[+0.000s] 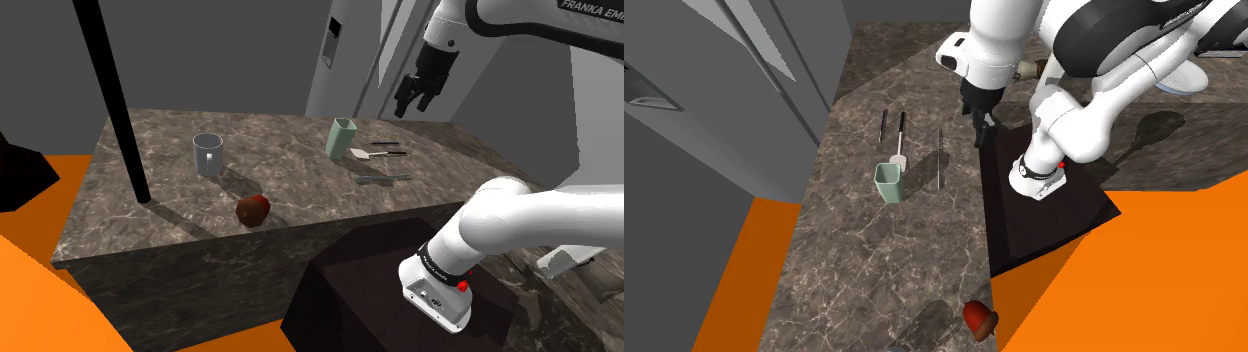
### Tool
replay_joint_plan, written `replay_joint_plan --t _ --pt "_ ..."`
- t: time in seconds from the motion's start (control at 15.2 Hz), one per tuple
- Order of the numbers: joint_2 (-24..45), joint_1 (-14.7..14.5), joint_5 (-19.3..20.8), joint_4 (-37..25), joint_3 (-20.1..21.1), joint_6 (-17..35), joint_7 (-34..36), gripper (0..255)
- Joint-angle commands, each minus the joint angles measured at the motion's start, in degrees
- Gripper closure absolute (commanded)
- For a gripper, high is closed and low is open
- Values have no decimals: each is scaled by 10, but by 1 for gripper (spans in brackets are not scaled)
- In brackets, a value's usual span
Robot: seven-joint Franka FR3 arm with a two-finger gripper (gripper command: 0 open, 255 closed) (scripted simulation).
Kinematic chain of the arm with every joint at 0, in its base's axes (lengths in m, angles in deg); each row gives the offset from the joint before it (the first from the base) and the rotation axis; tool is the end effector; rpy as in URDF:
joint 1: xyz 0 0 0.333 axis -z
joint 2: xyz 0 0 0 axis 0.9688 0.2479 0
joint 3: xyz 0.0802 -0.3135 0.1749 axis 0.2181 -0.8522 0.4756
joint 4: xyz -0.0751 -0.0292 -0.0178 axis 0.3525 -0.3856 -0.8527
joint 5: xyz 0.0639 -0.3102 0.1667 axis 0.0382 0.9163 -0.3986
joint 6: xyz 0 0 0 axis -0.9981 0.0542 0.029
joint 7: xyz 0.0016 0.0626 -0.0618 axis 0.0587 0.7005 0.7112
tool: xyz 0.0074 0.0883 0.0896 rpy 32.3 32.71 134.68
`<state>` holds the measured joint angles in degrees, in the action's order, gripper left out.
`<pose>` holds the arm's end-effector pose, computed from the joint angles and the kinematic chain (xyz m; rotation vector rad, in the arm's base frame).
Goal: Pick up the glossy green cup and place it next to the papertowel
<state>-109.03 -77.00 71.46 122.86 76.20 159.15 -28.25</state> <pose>0.2210 -0.0030 0.5907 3.0432 -0.1978 -0.0125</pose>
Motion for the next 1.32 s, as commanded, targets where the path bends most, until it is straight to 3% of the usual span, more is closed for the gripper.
replay_joint_plan --t 0.0,0.59,1.25 --pt "0 0 0 0 0 0 0 0" --pt "183 10 -7 -24 -24 150 7 0" --pt "410 16 -35 -124 -46 264 -1 0"
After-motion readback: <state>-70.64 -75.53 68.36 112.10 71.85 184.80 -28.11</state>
